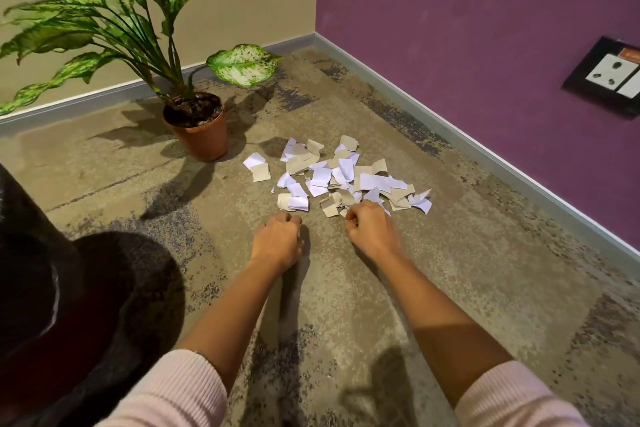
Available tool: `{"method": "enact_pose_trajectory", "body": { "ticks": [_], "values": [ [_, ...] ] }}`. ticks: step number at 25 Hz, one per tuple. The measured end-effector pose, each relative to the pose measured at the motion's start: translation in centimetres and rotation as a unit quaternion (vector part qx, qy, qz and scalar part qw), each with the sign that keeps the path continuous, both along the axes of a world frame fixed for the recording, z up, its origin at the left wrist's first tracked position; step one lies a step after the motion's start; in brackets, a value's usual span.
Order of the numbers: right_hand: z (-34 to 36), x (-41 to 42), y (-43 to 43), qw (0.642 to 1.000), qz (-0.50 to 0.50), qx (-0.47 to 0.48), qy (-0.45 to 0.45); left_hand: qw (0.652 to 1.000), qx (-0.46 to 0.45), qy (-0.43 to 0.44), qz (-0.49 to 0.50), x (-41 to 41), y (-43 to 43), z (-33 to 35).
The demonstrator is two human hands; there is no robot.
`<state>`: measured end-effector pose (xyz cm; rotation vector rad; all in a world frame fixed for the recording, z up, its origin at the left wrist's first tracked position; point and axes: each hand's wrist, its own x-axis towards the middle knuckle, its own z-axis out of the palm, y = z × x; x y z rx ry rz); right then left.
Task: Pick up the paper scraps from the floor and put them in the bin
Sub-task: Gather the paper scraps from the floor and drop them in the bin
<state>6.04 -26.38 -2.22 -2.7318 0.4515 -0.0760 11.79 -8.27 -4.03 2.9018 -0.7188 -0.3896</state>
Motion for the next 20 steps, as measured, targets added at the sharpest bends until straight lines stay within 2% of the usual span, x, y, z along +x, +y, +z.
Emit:
{"method": "enact_pose_trajectory", "body": {
  "ticks": [6, 11, 16, 20],
  "values": [
    [-0.9, 3.7, -1.9, 1.0, -0.024, -0.012, -0.009, 0.999, -0.013, -0.022, 0.047, 4.3, -1.3, -1.2],
    [-1.8, 4.3, -2.7, 0.996, -0.035, -0.019, 0.082, 0.998, 0.001, 0.035, 0.061, 6.7, -1.9, -1.6],
    [-2.0, 4.9, -3.5, 0.99, -0.061, 0.012, 0.126, 0.996, 0.017, 0.062, 0.065, 8.2, -3.0, -1.8],
    [-0.9, 7.0, -4.9, 0.981, -0.023, 0.017, 0.193, 0.996, 0.032, 0.08, 0.001, 10.2, -4.3, -1.4]
  ]
}}
